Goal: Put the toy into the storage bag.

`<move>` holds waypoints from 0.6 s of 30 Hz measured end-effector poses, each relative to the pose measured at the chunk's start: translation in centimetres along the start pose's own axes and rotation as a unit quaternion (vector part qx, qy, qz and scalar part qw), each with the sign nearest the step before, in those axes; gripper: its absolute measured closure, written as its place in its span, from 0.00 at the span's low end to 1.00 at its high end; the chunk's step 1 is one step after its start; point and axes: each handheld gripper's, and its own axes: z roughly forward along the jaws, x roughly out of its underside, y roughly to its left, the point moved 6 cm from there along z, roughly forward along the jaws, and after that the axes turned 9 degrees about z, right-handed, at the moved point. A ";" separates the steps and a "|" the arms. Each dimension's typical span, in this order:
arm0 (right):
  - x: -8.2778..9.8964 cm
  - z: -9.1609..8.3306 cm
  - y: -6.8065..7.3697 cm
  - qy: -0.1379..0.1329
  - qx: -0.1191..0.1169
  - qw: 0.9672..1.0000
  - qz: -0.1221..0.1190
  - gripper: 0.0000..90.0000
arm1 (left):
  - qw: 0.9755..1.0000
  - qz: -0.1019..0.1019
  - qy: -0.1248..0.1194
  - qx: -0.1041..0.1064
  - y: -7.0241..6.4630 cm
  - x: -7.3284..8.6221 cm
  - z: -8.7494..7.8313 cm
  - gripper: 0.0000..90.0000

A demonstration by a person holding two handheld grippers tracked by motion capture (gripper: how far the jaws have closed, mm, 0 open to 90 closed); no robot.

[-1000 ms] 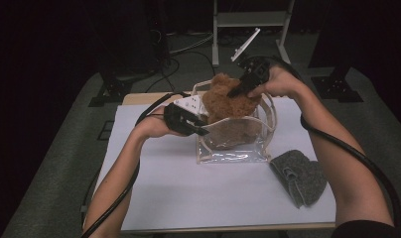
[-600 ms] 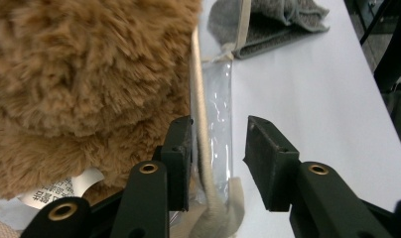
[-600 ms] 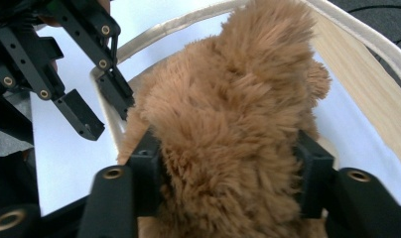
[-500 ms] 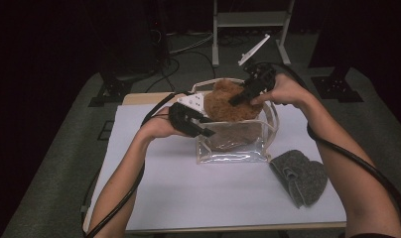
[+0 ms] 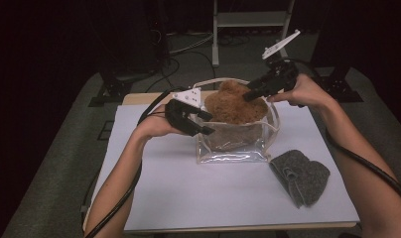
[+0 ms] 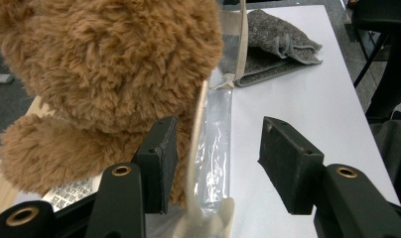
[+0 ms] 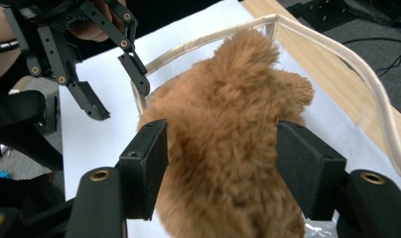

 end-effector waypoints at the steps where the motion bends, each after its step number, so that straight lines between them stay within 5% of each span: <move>1: 0.1 -0.2 0.0 -0.002 0.000 1.000 0.001 0.41 | 1.000 -0.001 -0.002 -0.001 -0.1 0.0 -0.2 0.52; 18: 3.8 -5.2 0.7 -0.058 0.002 0.998 0.006 0.40 | 0.999 -0.028 -0.007 -0.029 -2.0 1.3 -4.1 0.44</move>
